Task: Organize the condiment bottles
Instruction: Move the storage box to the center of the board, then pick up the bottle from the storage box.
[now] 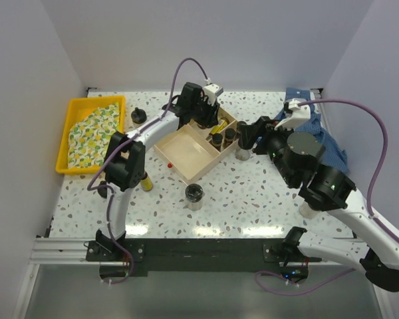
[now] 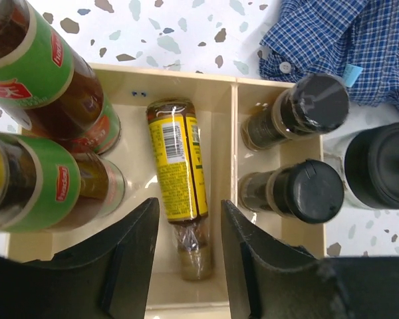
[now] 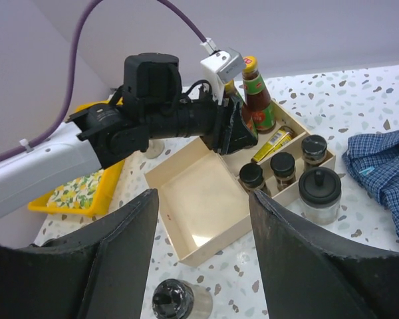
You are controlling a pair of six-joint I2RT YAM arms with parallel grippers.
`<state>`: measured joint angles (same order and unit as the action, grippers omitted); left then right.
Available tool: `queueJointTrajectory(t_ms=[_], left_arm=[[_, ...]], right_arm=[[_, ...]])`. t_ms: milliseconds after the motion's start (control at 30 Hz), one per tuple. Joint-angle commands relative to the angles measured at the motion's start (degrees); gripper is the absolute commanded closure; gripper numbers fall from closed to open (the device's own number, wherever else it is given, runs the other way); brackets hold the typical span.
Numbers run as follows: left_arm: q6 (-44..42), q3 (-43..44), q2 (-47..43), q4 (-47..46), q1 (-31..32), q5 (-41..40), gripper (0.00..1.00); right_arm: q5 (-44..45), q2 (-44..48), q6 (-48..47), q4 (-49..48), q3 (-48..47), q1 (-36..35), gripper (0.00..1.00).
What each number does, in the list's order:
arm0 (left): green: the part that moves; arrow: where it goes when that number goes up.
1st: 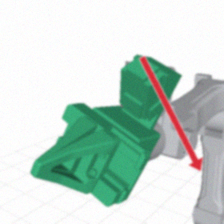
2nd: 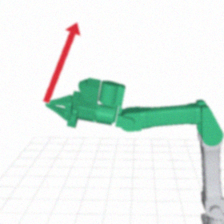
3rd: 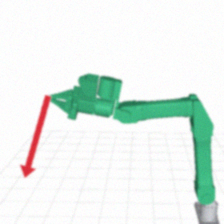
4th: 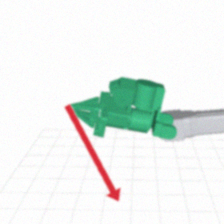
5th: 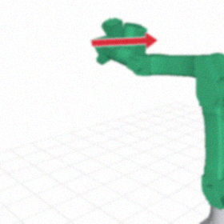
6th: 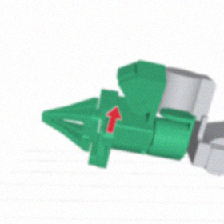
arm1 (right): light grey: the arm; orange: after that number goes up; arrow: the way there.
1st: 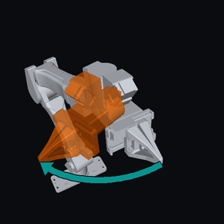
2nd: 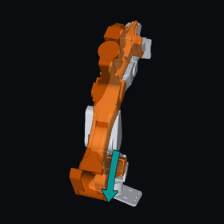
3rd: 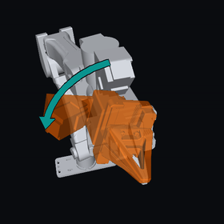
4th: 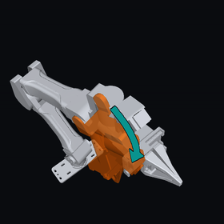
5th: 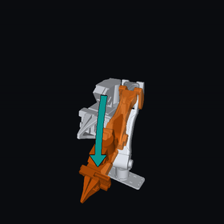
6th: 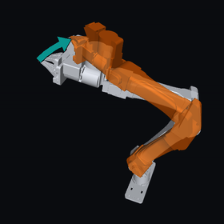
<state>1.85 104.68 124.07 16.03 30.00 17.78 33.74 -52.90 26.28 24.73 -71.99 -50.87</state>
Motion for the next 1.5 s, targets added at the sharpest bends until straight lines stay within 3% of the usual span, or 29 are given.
queueJointTrajectory(t_ms=[0,800,1000,1267,1467], left_arm=[[-0.7,6.1,2.6,-1.1,-0.2,-1.3,0.53],[-1.0,10.6,12.9,-1.7,0.0,-1.5,0.53],[-1.0,8.7,13.2,-3.3,0.1,1.6,0.48],[-0.7,8.8,15.9,-2.9,0.1,-1.3,0.47],[-1.1,8.5,15.9,-1.8,0.1,-7.8,0.46]], right_arm=[[0.8,1.4,-3.2,-3.6,0.2,0.1,0.39],[1.7,5.7,-5.7,-6.0,1.2,0.1,0.41],[1.4,5.6,-5.5,-6.4,1.5,0.1,0.41],[1.4,6.5,-5.5,-6.7,1.3,0.1,0.41],[1.5,6.8,-5.6,-7.2,1.8,0.1,0.41]])
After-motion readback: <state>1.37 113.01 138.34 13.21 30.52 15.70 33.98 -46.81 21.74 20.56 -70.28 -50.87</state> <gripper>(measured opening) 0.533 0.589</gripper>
